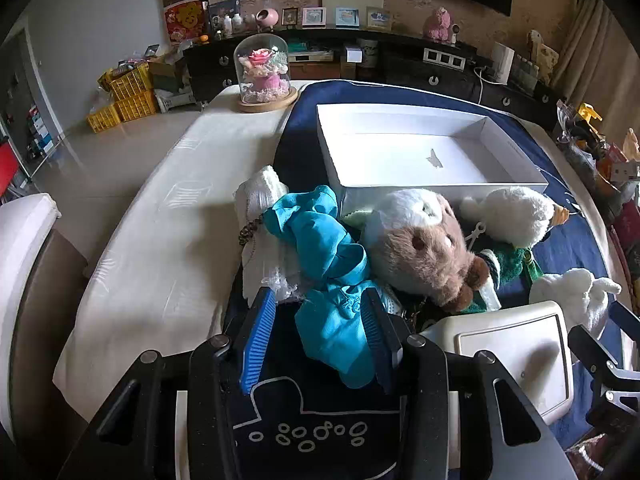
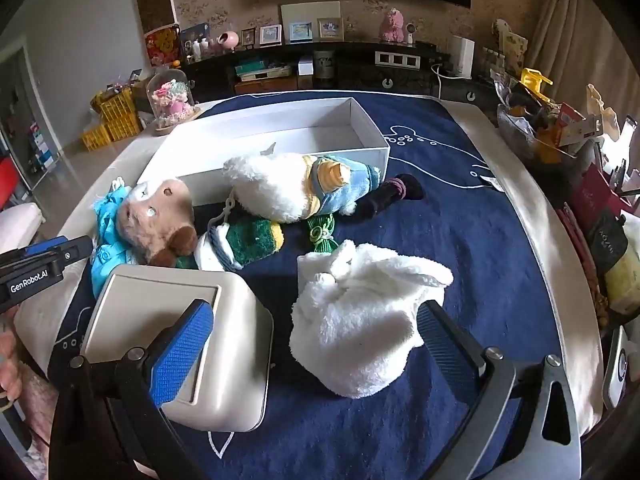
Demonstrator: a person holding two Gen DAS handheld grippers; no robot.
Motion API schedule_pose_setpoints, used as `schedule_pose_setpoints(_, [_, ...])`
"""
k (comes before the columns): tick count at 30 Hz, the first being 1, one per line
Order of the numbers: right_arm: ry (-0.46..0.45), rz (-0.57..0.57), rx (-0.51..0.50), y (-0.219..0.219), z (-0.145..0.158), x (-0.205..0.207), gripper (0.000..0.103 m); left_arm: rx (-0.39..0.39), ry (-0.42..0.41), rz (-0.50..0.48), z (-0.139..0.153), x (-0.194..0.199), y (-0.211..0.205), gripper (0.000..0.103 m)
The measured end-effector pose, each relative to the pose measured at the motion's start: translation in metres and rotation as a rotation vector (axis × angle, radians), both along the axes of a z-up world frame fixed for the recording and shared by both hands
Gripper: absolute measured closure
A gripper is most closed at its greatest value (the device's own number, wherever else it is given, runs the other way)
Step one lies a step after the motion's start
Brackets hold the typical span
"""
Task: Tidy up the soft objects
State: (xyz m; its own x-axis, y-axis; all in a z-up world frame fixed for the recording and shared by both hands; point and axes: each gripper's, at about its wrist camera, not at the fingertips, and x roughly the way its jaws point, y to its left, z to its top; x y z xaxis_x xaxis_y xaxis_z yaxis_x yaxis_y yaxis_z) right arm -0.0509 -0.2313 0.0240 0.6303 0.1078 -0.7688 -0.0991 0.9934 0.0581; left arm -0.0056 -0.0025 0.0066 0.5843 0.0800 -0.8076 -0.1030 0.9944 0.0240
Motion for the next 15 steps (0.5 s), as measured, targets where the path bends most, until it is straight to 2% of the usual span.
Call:
schedule_pose_setpoints(3, [0.0,0.0,0.0,0.0003,-0.0001,0.0,0.015,-0.003,0.0,-0.002,0.0001,0.0003,-0.0006,0.059])
schedule_pose_setpoints(7, [0.005,0.003,-0.003,0.001,-0.0003,0.0005,0.01,-0.004,-0.001,0.0,0.001,0.0003,0.0005,0.059])
schedule_pose_setpoints(8, [0.005,0.004,-0.004,0.0011,-0.0005,0.0005,0.015,-0.005,0.0,0.0,0.0013,0.0004,0.0004,0.059])
schedule_pose_setpoints(9, [0.005,0.004,-0.005,0.0019,-0.0005,0.0007,0.015,-0.005,0.001,0.0,0.0016,0.0005,0.0002,0.059])
schedule_pose_setpoints(10, [0.006,0.005,-0.006,0.0021,-0.0007,0.0008,0.01,-0.004,0.001,0.001,0.0019,0.0005,0.0,0.059])
schedule_pose_setpoints(11, [0.006,0.005,-0.007,0.002,-0.0008,0.0007,0.012,-0.005,0.002,0.001,0.002,0.0008,-0.0002,0.059])
schedule_pose_setpoints(15, [0.006,0.004,-0.006,0.0023,-0.0009,0.0008,0.007,-0.007,0.002,0.001,0.0014,0.0007,-0.0001,0.059])
